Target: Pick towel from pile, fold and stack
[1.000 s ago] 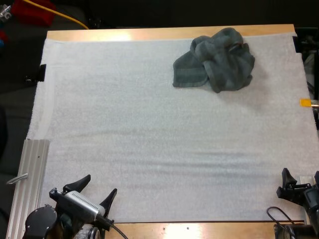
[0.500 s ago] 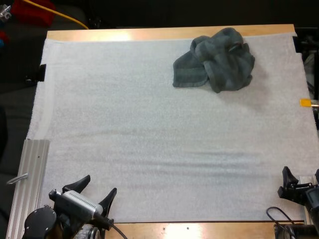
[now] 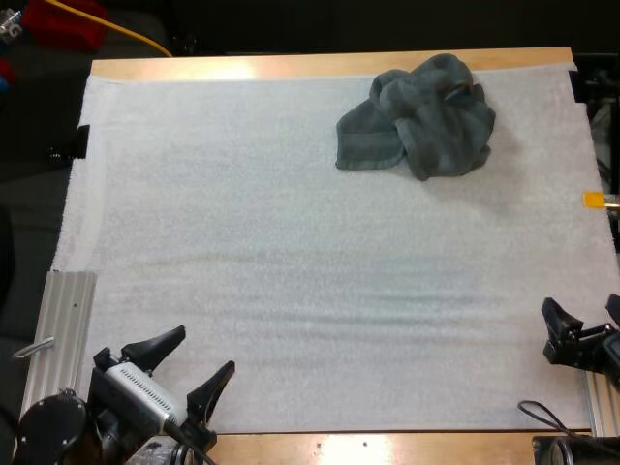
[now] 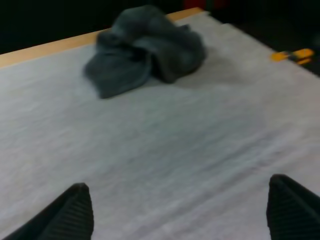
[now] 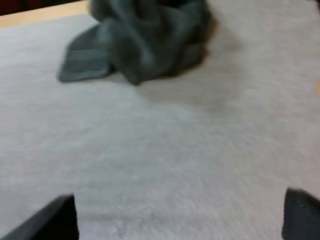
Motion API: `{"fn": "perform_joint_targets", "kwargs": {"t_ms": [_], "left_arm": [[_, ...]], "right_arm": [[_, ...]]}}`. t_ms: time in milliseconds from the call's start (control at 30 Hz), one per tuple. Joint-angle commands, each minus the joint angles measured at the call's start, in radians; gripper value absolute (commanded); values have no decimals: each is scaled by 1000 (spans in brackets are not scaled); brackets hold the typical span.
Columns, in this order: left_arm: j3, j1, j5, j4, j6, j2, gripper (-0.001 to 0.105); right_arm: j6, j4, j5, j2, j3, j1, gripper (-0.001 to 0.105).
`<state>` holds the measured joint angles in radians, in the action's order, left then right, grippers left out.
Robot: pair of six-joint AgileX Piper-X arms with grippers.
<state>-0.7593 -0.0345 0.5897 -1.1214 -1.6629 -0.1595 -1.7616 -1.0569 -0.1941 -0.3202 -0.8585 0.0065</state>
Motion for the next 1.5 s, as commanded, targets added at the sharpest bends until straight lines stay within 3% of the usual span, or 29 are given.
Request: {"fn": "perform_joint_targets", "kwargs": {"t_ms": [0,167,300,600,1000,1267,1467], "left_arm": [[-21,-1,35,7,-6,-17,69],[-69,-1,35,39,-6,-56,69],[-99,-1,-7,70,-6,-72,69],[-101,-1,-19,79,-6,-74,69],[-101,-1,-41,81,-8,-74,69],[-101,-1,-41,81,-8,-74,69],[-101,-1,-41,81,-8,-74,69]], "right_arm": [[-22,7,-41,-21,-31,-5,79],[-22,21,-111,-101,-95,-5,79],[-22,39,-125,-173,-146,-5,79],[-3,118,-126,-370,-266,-3,79],[171,266,-209,-641,-402,-2,79],[234,268,-207,-788,-454,3,79],[248,276,-133,-871,-463,93,79]]}}
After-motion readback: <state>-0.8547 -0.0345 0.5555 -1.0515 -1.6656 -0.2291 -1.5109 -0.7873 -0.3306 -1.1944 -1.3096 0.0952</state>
